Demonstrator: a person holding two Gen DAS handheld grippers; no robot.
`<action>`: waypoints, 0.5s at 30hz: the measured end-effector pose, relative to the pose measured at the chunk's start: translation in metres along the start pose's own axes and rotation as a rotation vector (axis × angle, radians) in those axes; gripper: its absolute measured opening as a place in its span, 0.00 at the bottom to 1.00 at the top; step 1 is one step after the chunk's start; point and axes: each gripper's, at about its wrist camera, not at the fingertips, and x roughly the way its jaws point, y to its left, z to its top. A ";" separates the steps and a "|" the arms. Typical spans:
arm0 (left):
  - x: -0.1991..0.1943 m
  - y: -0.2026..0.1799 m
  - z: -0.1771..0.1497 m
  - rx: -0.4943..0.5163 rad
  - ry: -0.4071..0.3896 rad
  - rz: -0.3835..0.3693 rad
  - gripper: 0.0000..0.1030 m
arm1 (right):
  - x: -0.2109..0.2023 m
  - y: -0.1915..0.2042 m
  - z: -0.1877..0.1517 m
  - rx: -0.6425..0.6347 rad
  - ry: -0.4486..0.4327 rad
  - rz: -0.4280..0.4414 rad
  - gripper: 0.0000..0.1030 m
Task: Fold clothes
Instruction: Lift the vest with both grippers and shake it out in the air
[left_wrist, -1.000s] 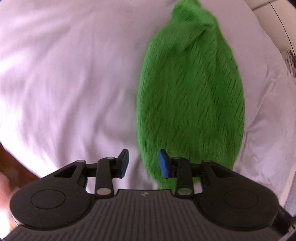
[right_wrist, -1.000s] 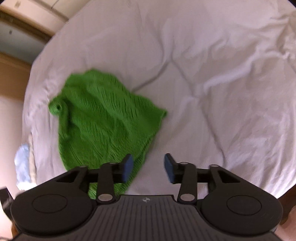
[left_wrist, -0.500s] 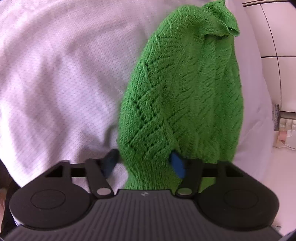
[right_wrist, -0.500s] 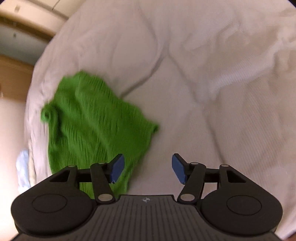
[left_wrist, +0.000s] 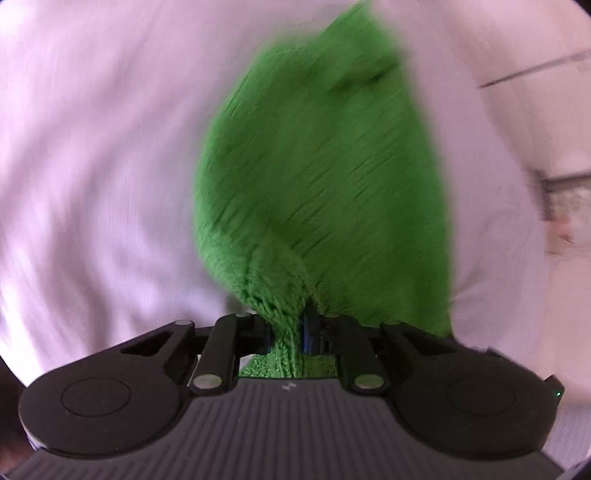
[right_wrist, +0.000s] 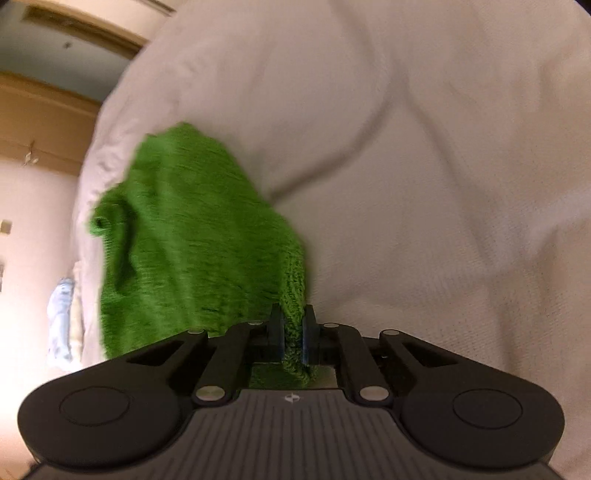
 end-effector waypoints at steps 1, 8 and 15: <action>-0.021 -0.002 0.007 0.039 -0.034 -0.013 0.11 | -0.019 0.002 0.000 0.004 -0.034 0.008 0.07; -0.022 0.034 -0.007 0.117 0.061 0.139 0.29 | -0.084 -0.033 -0.063 0.138 0.028 0.024 0.07; 0.024 0.089 -0.024 -0.149 0.087 0.138 0.35 | -0.030 -0.048 -0.089 0.228 0.055 -0.008 0.47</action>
